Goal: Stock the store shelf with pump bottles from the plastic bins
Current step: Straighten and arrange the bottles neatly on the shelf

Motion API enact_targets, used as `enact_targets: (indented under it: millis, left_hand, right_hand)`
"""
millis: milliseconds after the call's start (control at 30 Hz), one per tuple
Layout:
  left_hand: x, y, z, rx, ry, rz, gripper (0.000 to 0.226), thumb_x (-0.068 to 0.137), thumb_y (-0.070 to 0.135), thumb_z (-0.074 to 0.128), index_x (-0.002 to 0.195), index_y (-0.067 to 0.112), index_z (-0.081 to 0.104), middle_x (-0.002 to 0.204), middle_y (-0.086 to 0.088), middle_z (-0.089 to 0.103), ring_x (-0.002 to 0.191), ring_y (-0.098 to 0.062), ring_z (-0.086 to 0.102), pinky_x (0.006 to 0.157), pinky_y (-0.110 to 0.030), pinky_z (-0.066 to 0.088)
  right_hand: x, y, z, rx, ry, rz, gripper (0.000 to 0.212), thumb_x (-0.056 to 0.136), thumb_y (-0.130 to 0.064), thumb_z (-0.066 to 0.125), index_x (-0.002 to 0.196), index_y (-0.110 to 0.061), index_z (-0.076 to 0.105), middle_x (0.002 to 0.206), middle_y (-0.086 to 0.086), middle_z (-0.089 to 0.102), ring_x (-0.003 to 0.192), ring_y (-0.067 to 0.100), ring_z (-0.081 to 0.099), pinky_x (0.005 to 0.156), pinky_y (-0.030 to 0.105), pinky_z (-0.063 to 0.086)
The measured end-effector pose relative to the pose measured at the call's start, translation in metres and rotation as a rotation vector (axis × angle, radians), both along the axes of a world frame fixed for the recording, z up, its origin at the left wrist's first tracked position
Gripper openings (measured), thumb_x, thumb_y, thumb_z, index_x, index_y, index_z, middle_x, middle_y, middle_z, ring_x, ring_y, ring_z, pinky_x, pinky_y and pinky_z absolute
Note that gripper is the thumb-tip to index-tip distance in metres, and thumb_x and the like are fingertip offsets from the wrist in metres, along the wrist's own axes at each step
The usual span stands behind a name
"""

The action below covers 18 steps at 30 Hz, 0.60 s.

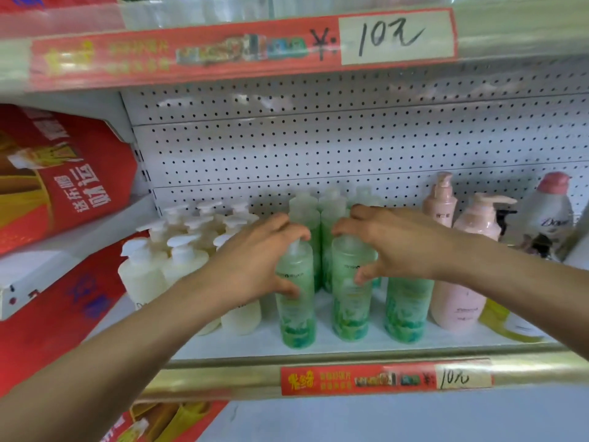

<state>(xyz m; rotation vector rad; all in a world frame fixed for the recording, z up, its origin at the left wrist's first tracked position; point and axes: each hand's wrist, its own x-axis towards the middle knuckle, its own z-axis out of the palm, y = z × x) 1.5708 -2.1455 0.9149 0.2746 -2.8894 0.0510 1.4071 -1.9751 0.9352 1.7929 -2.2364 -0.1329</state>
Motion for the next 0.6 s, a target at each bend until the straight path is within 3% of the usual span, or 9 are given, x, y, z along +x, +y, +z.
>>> enact_targets:
  millis: [100, 333, 600]
  left_hand:
    - [-0.009, 0.001, -0.005, -0.001, 0.060, 0.027, 0.079, 0.064, 0.051, 0.083, 0.130, 0.038, 0.041, 0.115, 0.013, 0.039, 0.108, -0.014, 0.046, 0.075, -0.027, 0.034]
    - [-0.036, 0.001, -0.007, -0.017, 0.090, 0.091, 0.082, 0.068, 0.044, 0.083, 0.136, 0.030, 0.041, 0.128, 0.001, 0.045, 0.116, -0.023, 0.051, 0.087, -0.033, 0.043]
    - [-0.053, 0.000, -0.007, -0.027, 0.095, 0.142, 0.077, 0.066, 0.042, 0.084, 0.130, 0.025, 0.045, 0.121, -0.001, 0.046, 0.107, -0.027, 0.055, 0.075, -0.035, 0.043]
  right_hand:
    - [0.000, -0.005, -0.002, -0.024, -0.044, -0.023, 0.068, 0.070, -0.054, 0.075, 0.126, -0.034, 0.041, 0.105, -0.007, 0.043, 0.081, 0.017, 0.047, 0.062, 0.030, 0.036]
    - [-0.002, -0.021, 0.000, -0.033, -0.083, -0.072, 0.064, 0.073, -0.047, 0.076, 0.125, -0.031, 0.043, 0.099, -0.005, 0.035, 0.094, 0.026, 0.056, 0.064, 0.032, 0.039]
    - [-0.006, -0.032, -0.001, -0.056, -0.079, -0.087, 0.073, 0.074, -0.047, 0.076, 0.134, -0.031, 0.040, 0.104, -0.004, 0.039, 0.103, 0.024, 0.055, 0.067, 0.029, 0.033]
